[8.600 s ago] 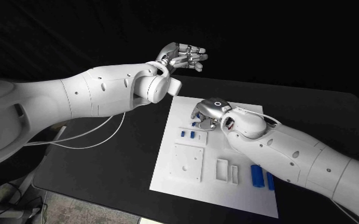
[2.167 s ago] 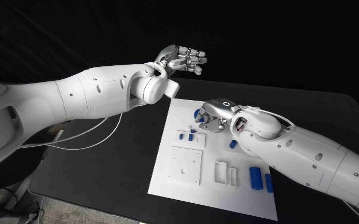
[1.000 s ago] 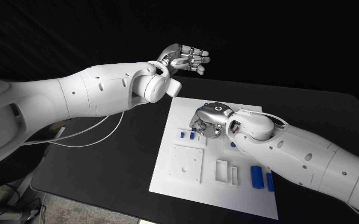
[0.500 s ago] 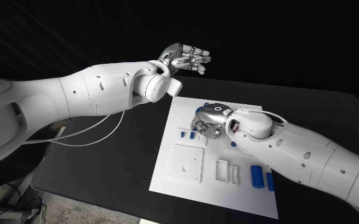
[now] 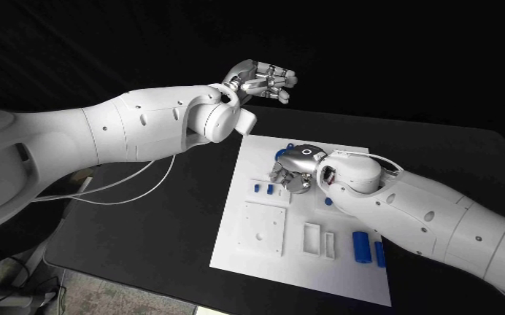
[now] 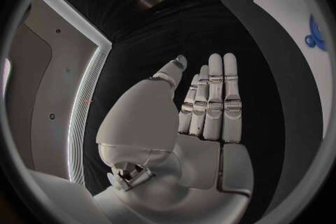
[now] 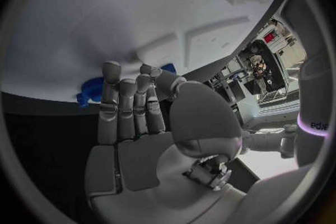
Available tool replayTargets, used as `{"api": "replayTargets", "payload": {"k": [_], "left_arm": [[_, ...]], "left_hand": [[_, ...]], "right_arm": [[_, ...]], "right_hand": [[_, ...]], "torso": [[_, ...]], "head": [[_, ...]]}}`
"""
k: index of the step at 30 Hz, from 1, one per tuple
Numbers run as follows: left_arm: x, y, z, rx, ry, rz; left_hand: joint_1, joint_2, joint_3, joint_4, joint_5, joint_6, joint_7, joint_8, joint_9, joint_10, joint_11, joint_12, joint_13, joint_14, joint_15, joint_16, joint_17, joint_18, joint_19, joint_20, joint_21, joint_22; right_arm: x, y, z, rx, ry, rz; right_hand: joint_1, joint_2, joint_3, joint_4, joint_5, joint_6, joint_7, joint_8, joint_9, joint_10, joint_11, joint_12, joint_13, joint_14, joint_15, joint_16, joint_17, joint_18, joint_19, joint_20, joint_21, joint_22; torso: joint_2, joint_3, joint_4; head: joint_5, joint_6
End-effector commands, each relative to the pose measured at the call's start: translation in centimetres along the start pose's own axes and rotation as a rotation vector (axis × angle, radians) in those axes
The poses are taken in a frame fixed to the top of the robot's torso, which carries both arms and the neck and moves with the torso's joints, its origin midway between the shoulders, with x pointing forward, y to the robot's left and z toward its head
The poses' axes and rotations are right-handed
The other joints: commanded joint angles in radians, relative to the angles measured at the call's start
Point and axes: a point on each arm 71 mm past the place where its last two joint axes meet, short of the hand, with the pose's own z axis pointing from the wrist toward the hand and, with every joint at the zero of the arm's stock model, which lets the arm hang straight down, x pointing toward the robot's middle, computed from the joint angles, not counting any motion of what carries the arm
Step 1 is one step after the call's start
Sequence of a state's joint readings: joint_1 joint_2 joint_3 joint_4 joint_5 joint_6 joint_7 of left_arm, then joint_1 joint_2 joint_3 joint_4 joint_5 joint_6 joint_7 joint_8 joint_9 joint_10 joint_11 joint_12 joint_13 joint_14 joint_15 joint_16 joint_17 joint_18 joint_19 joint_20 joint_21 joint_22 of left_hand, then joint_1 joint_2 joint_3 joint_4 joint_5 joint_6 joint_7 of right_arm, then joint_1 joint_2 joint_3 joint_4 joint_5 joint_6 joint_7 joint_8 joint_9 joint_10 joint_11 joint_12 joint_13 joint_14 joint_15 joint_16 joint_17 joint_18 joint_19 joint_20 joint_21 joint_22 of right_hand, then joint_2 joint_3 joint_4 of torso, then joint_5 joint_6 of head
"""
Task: Assemble the parts on the task board
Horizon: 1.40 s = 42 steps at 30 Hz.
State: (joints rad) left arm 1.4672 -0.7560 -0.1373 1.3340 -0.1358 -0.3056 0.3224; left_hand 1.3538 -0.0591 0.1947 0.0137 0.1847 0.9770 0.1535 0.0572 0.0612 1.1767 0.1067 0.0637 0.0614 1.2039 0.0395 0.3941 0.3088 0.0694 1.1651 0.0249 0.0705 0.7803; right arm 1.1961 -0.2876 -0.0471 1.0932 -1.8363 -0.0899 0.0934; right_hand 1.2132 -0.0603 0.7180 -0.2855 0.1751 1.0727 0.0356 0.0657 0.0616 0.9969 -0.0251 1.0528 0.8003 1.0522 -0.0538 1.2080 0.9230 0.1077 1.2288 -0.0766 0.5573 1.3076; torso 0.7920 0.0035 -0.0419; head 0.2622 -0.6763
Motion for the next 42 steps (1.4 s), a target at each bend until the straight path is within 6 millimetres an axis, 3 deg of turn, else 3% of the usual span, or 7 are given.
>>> {"api": "replayTargets", "payload": {"k": [1,14,20,25,34,36,42], "left_arm": [[0.2,-0.2,0.0,0.01,0.018,0.0],[0.2,-0.1,0.0,0.007,0.019,-0.001],[0.0,-0.1,-0.1,0.006,0.016,0.0],[-0.1,-0.1,-0.1,0.006,0.016,0.003],[-0.4,0.0,-0.3,0.005,0.013,0.007],[-0.5,0.0,-0.3,0.003,0.013,0.008],[-0.4,0.1,-0.3,-0.001,0.024,0.024]], "left_hand": [[0.004,-0.005,-0.003,0.01,0.002,-0.008,-0.002,0.006,0.001,-0.004,-0.003,-0.004,0.0,0.0,0.006,0.002,0.0,0.008,0.01,0.001,-0.001,-0.035],[0.006,-0.006,-0.003,0.009,0.002,-0.011,-0.001,0.006,0.001,-0.006,-0.002,-0.004,0.0,0.0,0.006,0.002,0.0,0.008,0.011,0.001,-0.001,-0.038],[0.009,-0.007,-0.003,0.006,0.002,-0.012,-0.001,0.006,0.001,-0.005,-0.002,-0.004,0.0,0.0,0.006,0.002,0.0,0.008,0.011,0.001,0.0,-0.041],[0.011,-0.007,-0.003,0.005,0.002,-0.012,-0.001,0.006,0.001,-0.006,-0.002,-0.004,0.0,0.0,0.006,0.002,0.0,0.008,0.012,0.001,0.0,-0.041],[0.013,-0.007,-0.003,0.002,0.003,-0.01,-0.001,0.006,0.001,-0.005,-0.002,-0.004,0.0,0.0,0.005,0.002,0.0,0.008,0.011,0.0,0.0,-0.042],[0.014,-0.006,-0.002,0.001,0.003,-0.009,-0.001,0.006,0.001,-0.005,-0.002,-0.004,0.0,0.001,0.005,0.002,0.0,0.008,0.012,0.0,0.001,-0.041],[0.018,-0.007,0.003,-0.008,0.005,-0.004,-0.002,0.006,0.001,0.0,-0.004,-0.004,0.0,0.001,0.004,0.004,0.001,0.007,0.01,-0.002,0.003,-0.032]], "right_arm": [[0.2,-0.4,-0.1,0.039,-0.004,-0.021],[-0.5,-0.9,-1.1,0.031,-0.119,0.037],[-1.1,-1.2,-2.3,0.016,-0.196,0.106],[-2.0,-2.0,-3.7,0.016,-0.249,0.156],[-2.9,-4.3,-6.0,0.065,-0.281,0.187],[-2.8,-4.8,-6.3,0.082,-0.271,0.186],[-2.5,-5.7,-6.6,0.125,-0.239,0.181]], "right_hand": [[-0.003,-0.006,-0.002,0.0,0.01,-0.002,0.009,-0.004,0.0,-0.002,0.004,0.007,-0.006,-0.003,0.001,0.005,-0.004,0.02,-0.005,0.005,0.005,0.021],[0.007,-0.02,-0.066,0.002,0.076,-0.011,0.01,-0.004,0.0,0.024,-0.001,0.004,-0.031,0.021,-0.003,0.008,-0.01,0.02,0.015,0.003,-0.006,0.016],[-0.007,-0.02,-0.328,0.02,0.116,-0.024,0.007,-0.004,0.001,0.045,-0.005,0.014,-0.027,0.043,0.0,0.009,-0.006,0.004,0.046,0.006,-0.067,-0.025],[0.013,0.04,-0.513,0.003,0.12,-0.011,0.023,-0.003,0.001,0.048,0.002,0.008,-0.028,0.052,0.002,0.007,-0.001,0.0,0.081,0.008,-0.126,-0.038],[0.035,0.051,-0.523,0.0,0.112,0.015,0.04,-0.004,0.0,0.057,0.009,0.004,-0.027,0.064,0.005,0.008,0.006,0.004,0.097,0.009,-0.15,-0.016],[0.027,0.048,-0.523,0.002,0.113,0.038,0.056,-0.005,0.001,0.06,0.029,0.006,-0.026,0.067,0.017,0.008,0.007,0.008,0.1,0.017,-0.154,-0.01],[0.022,0.048,-0.538,0.004,0.114,0.045,0.064,-0.004,0.001,0.059,0.039,0.008,-0.026,0.066,0.026,0.007,0.006,0.023,0.106,0.03,-0.17,0.003]], "torso": [[0.0,0.0,-0.0009],[-0.001,0.0004,-0.0033],[-0.002,0.0006,-0.0068],[-0.002,0.0029,-0.0113],[-0.002,0.0024,-0.0108],[-0.002,0.0032,-0.0106],[-0.002,0.0033,-0.0083]], "head": [[-0.001,0.0],[-0.01,0.005],[-0.011,0.009],[-0.013,0.011],[-0.017,0.015],[-0.02,0.017],[-0.029,0.021]]}}
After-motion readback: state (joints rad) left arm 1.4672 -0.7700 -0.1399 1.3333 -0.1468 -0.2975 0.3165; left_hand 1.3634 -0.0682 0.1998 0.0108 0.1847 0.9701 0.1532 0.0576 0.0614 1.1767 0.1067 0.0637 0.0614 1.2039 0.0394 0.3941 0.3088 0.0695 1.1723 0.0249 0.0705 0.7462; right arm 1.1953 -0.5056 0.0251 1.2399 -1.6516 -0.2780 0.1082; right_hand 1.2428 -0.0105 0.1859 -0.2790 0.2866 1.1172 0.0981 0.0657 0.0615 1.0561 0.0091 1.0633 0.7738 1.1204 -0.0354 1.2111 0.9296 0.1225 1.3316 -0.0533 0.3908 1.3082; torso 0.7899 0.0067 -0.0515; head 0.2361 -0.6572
